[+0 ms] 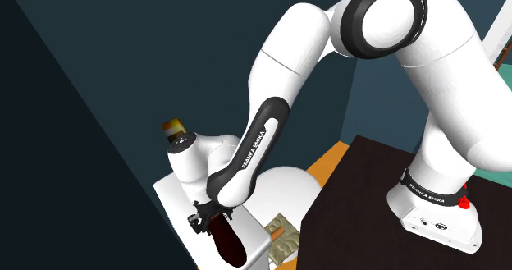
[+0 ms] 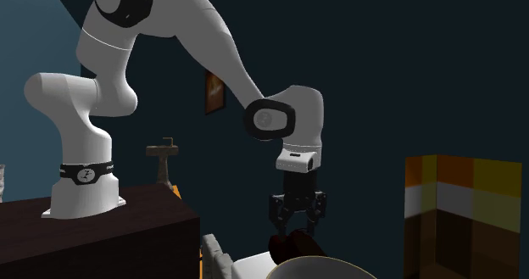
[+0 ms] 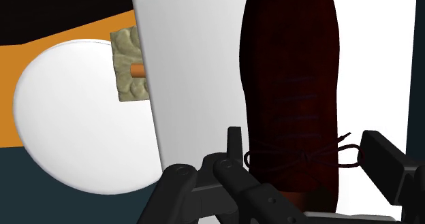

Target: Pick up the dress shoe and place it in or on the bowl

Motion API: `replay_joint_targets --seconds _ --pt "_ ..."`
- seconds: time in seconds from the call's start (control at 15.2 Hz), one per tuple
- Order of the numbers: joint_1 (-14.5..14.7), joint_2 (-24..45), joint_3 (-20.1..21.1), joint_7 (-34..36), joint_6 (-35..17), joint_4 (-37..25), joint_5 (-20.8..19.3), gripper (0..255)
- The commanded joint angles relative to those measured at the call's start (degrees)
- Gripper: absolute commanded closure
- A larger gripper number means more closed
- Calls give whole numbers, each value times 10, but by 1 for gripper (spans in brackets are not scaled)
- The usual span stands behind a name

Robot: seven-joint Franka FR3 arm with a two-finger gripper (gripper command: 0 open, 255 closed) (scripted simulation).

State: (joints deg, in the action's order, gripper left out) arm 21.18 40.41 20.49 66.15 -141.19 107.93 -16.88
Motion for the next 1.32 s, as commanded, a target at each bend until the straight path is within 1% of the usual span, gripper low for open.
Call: replay_joint_targets --seconds 0.0,0.33,1.25 --pt "0 0 0 0 0 0 0 255" --pt "0 0 0 0 0 0 0 255" --pt "-24 -84 32 -18 68 15 35 255"
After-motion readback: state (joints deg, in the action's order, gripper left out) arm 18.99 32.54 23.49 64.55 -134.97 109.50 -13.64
